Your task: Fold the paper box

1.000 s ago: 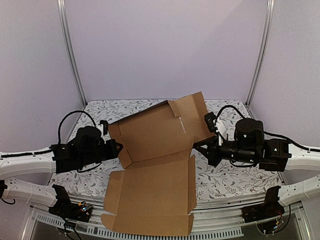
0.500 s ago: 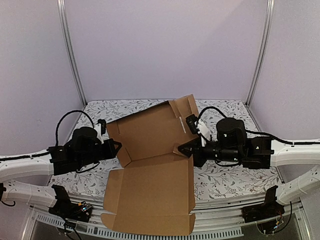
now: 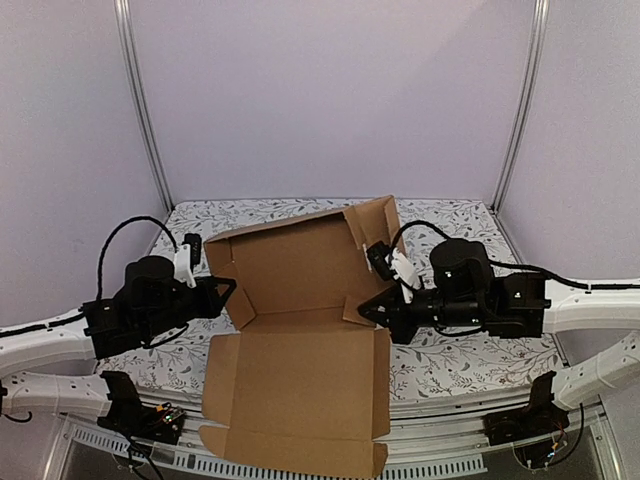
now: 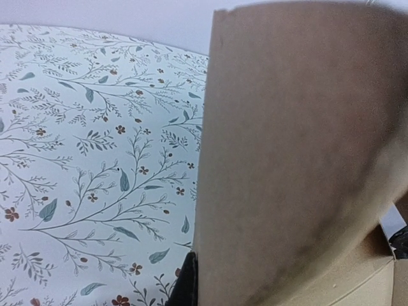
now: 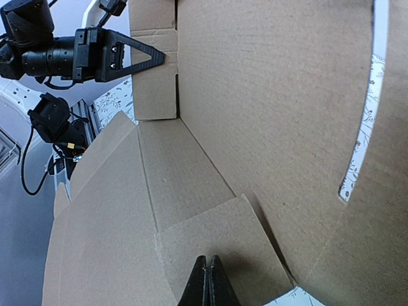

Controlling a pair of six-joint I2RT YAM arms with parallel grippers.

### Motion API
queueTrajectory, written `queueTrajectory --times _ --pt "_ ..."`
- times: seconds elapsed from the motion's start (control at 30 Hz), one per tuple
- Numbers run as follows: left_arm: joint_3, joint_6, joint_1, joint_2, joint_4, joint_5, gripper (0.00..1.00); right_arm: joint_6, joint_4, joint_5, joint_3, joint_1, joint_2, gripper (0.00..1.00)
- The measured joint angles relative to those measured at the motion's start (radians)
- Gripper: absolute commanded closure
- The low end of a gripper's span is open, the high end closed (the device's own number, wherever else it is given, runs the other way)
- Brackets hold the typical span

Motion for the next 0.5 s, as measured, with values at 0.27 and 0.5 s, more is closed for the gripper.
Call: queueTrajectory --times 0.27,0.5 --pt "-0.002 0.015 0.001 -0.012 0.012 -0.027 1.0 -0.021 -0.082 0.019 0.008 0.005 -0.139 0.98" --pt "-0.008 0.015 0.001 -0.026 0.01 -0.092 1.0 -0.019 -0.137 0.001 0.014 0.006 -0.224 0.71"
